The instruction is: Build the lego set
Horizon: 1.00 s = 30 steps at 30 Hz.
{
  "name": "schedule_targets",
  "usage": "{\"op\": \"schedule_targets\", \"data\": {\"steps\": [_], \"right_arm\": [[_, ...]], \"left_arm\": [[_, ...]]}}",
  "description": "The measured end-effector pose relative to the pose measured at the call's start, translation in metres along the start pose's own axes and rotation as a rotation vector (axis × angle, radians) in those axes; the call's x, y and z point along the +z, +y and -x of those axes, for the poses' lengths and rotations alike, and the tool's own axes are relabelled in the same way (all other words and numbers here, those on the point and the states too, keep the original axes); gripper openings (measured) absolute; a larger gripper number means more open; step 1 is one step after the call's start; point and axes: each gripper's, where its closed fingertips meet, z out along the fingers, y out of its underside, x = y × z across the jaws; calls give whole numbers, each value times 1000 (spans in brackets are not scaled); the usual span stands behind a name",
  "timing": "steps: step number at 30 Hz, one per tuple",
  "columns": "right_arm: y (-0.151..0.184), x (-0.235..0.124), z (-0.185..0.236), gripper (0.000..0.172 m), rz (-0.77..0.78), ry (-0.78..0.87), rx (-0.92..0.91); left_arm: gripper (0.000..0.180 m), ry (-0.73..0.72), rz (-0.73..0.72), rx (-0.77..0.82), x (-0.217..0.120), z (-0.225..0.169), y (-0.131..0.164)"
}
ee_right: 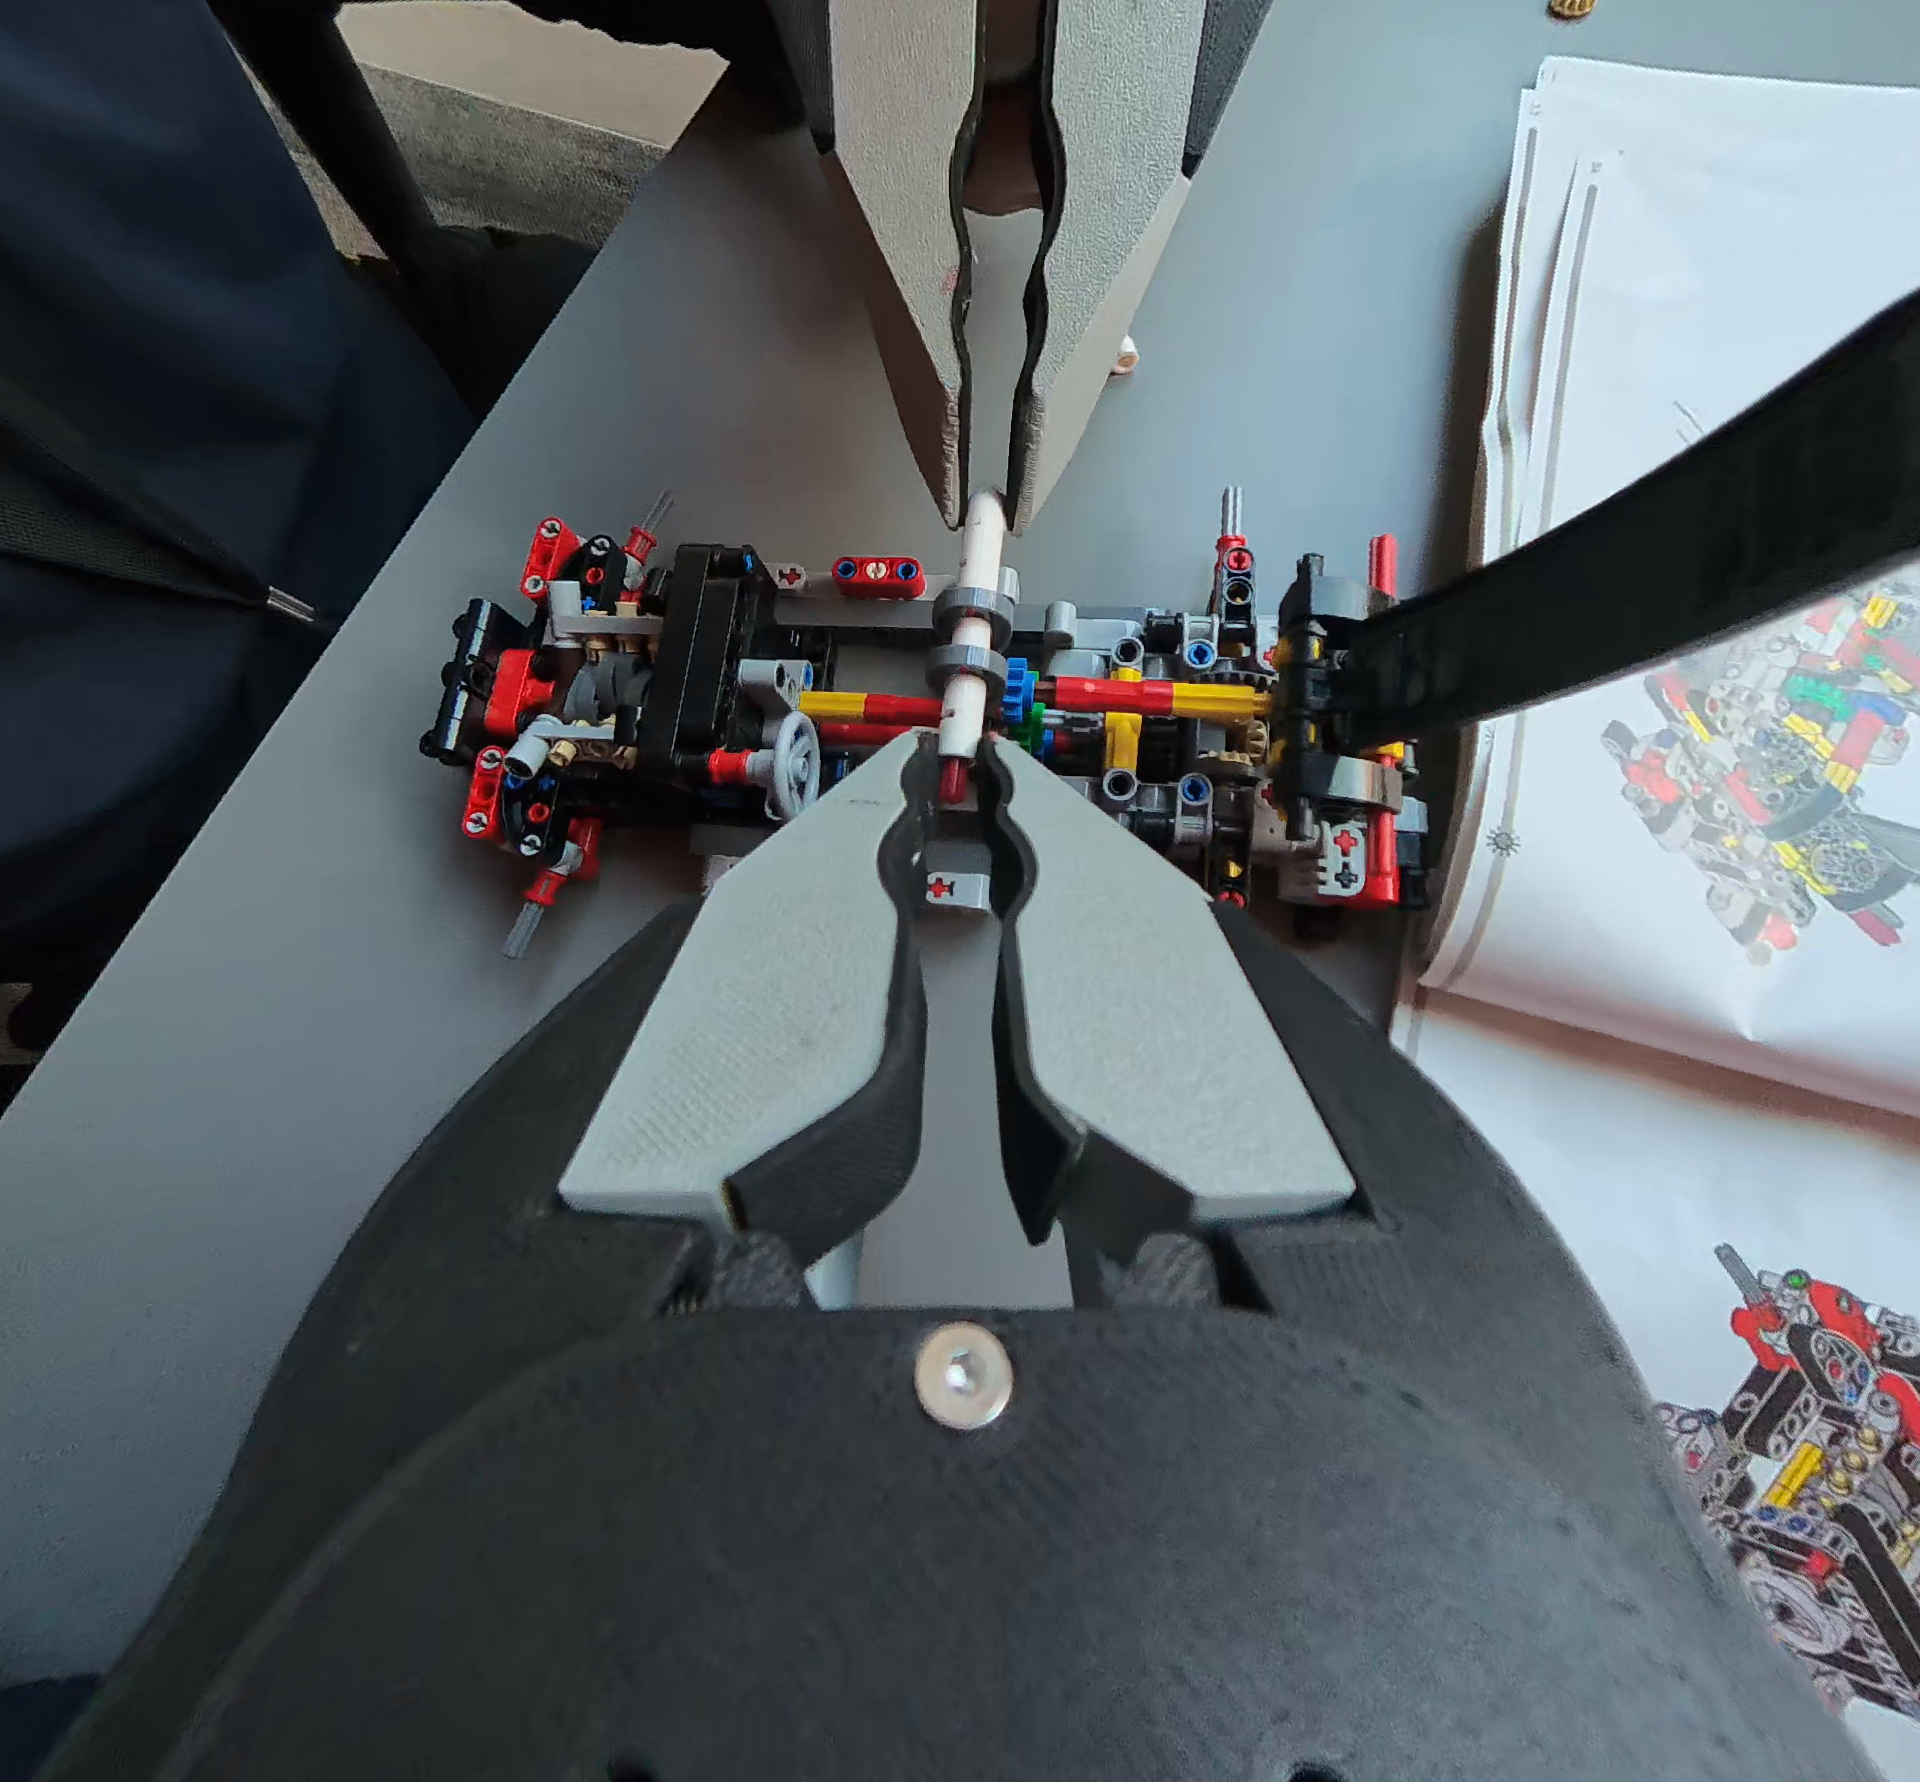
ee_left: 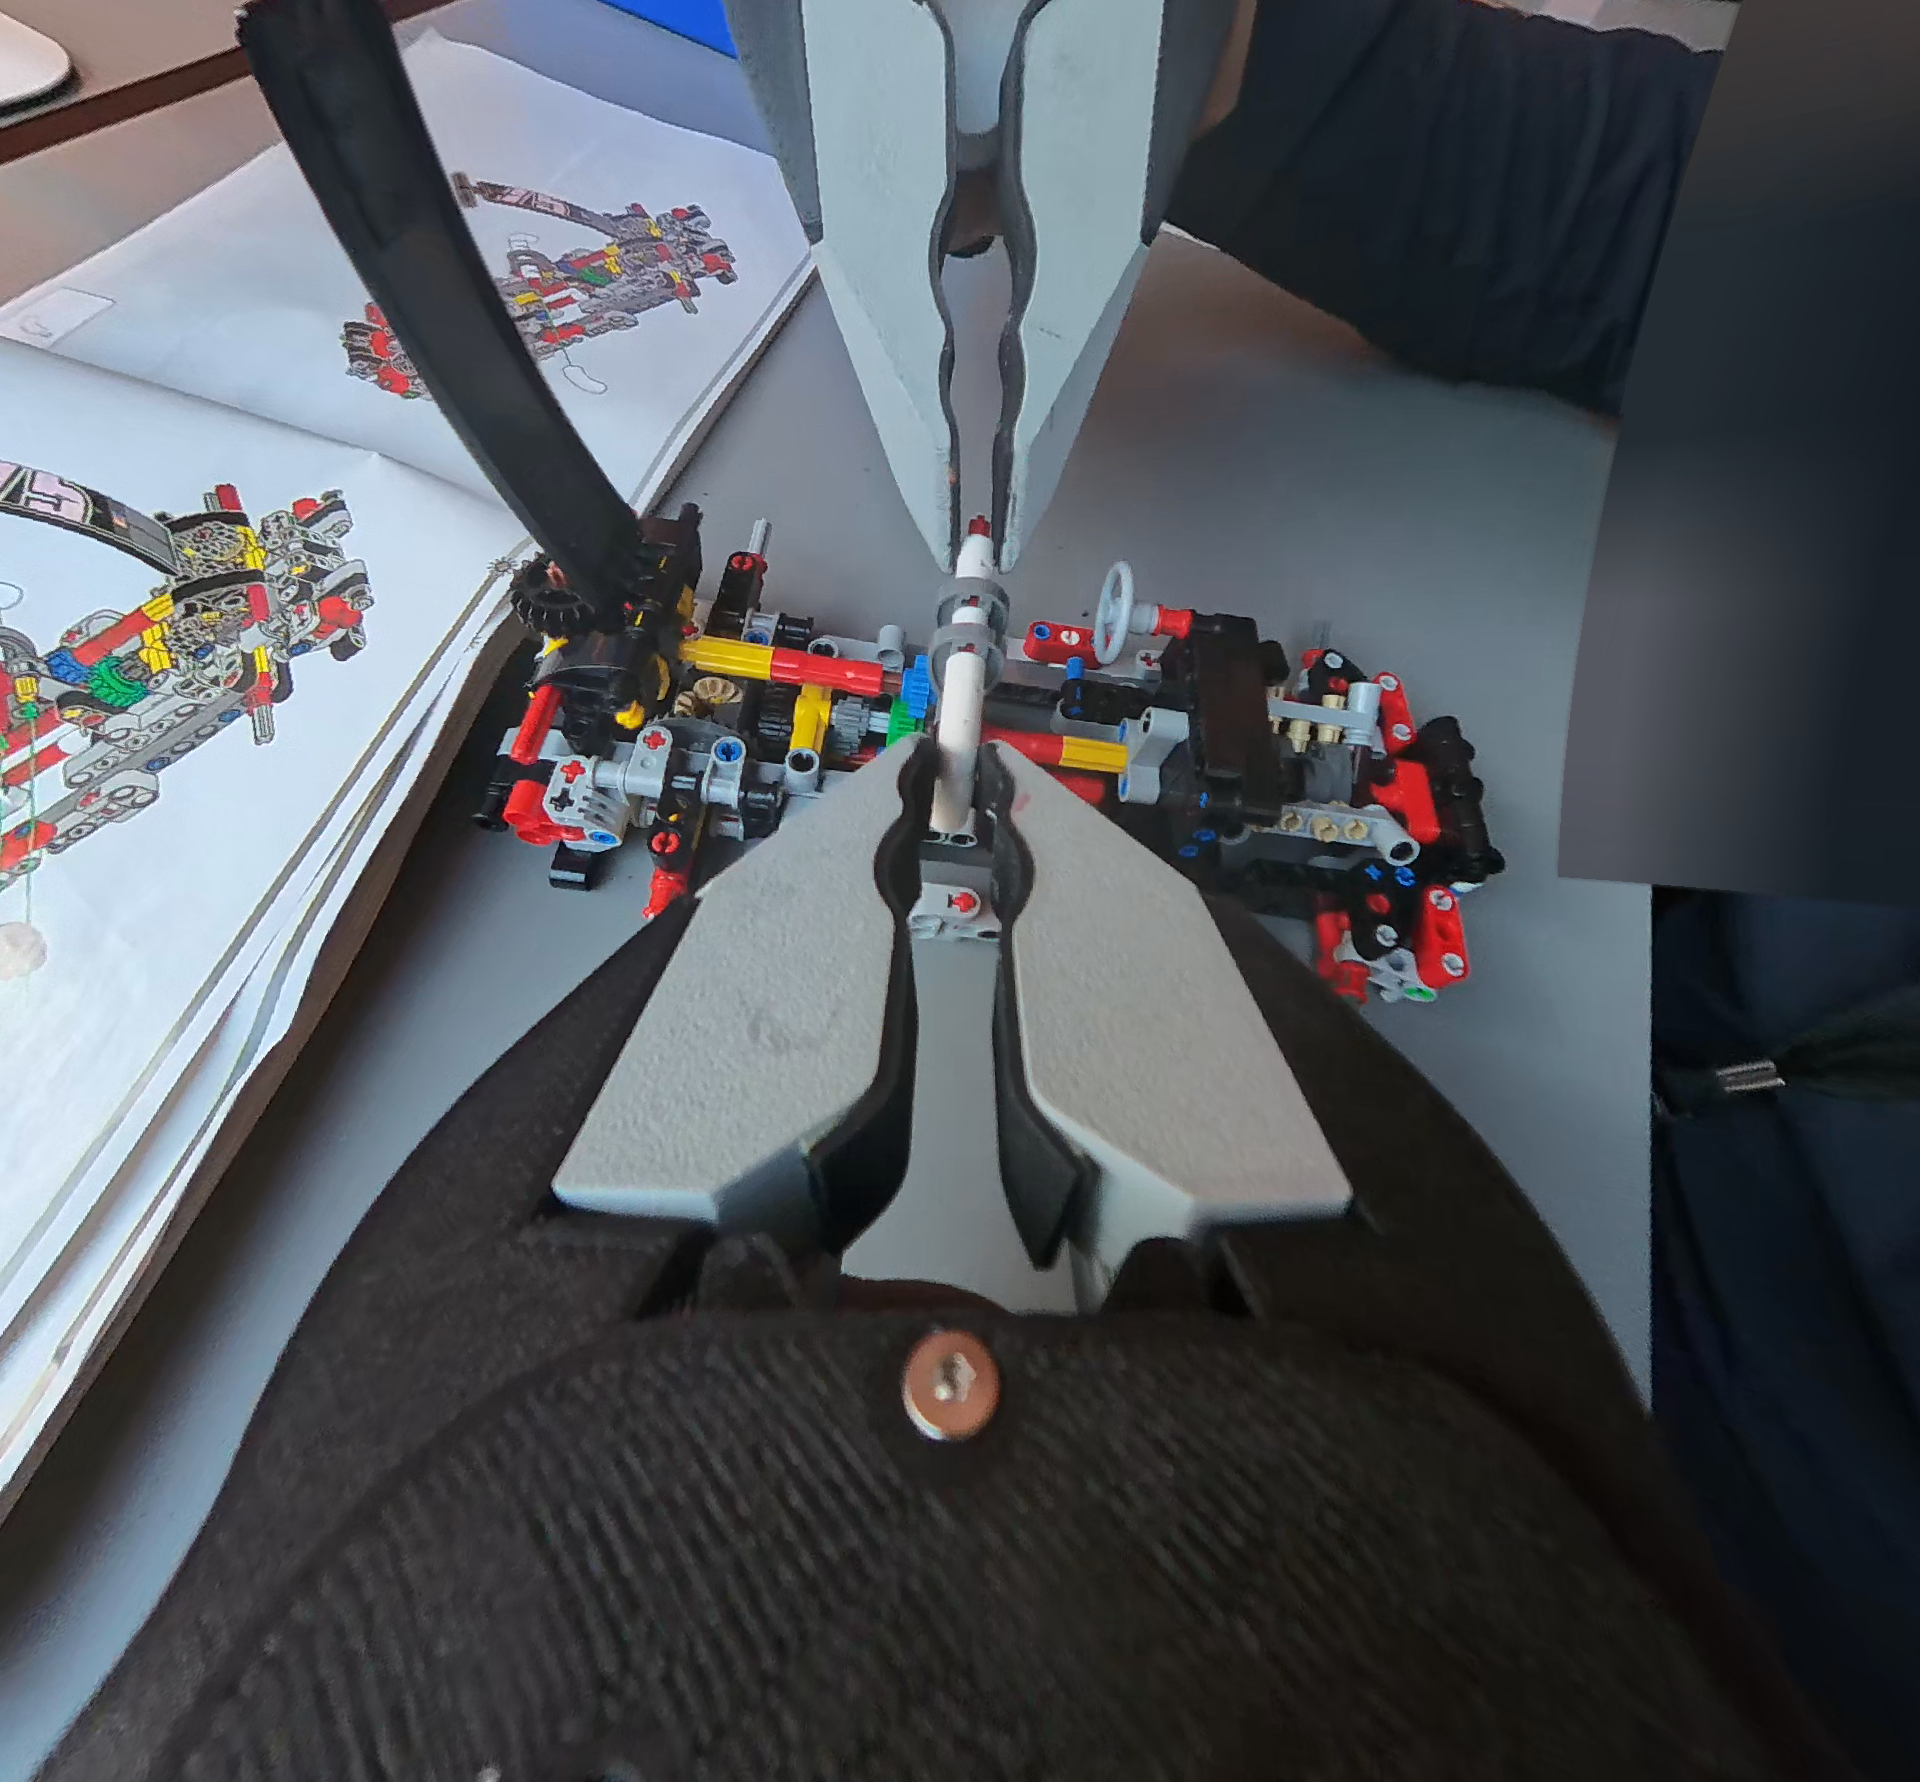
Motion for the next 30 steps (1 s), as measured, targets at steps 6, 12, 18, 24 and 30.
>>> {"op": "schedule_targets", "data": {"steps": [6, 12, 18, 24, 30], "right_arm": [[1, -2, 0, 5, -38, -12, 5], [-8, -17, 2, 14, -132, -28, 19], [0, -13, 1, 13, -102, -26, 26], [0, -1, 0, 3, -74, -16, 16], [0, -1, 0, 3, -77, -17, 13]], "left_arm": [[14, -27, -6, -4, -3, 3, -2], [17, -82, -16, -16, -26, 8, -6], [16, -129, -10, -41, -38, 10, 0], [12, -71, 26, -38, -9, 0, 5], [5, -63, 40, -28, 4, 0, 7]]}}
